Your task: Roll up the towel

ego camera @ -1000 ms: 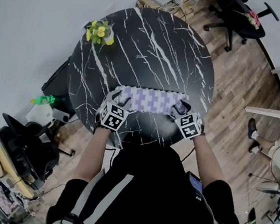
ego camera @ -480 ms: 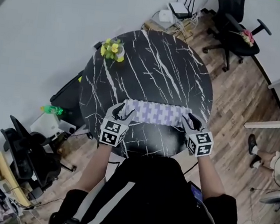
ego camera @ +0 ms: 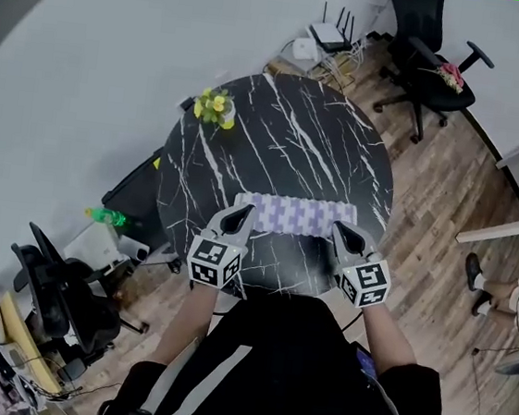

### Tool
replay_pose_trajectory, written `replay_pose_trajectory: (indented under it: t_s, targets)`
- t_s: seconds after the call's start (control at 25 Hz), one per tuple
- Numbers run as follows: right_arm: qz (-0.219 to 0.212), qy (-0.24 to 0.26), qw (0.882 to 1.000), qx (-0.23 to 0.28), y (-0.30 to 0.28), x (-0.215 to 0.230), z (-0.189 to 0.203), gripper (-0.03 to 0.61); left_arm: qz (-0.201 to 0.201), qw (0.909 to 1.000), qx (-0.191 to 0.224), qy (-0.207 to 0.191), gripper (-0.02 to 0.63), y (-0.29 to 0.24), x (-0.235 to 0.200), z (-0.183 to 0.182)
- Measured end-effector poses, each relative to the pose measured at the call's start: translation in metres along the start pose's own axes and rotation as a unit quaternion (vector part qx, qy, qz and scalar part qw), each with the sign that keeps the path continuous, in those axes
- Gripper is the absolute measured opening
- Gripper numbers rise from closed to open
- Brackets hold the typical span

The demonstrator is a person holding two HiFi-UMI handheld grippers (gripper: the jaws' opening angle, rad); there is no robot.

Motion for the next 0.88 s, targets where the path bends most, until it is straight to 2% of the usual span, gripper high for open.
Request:
replay_pose_trajectory:
  t_s: [0.24, 0.56, 0.88]
  targets:
    - [-0.009, 0.009, 1.000, 0.024, -0.003, -0.015, -0.019, 0.005, 0.009, 0.9997, 0.022, -0.001, 0.008, 0.007, 0.014, -0.011]
    - [-0.003, 0.002, 0.999, 0.039, -0.007, -0.013, -0.025, 0.004, -0.010, 0.9993, 0.031, -0.018, 0.008, 0.024, 0.005, -0.018]
    - [-0.003, -0.005, 1.000, 0.023, -0.008, -0.008, -0.020, 0.005, -0.025, 0.9990, 0.033, -0.014, 0.008, 0.032, 0.000, -0.014]
Point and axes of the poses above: the fingertips, and each gripper's own axes: y backward along the fingers, x to its right, z out of its underside, the point moved 7 cm from there along y, backward along the fingers, and after that the axes turned 13 degrees about y, right-handed, at the moved point
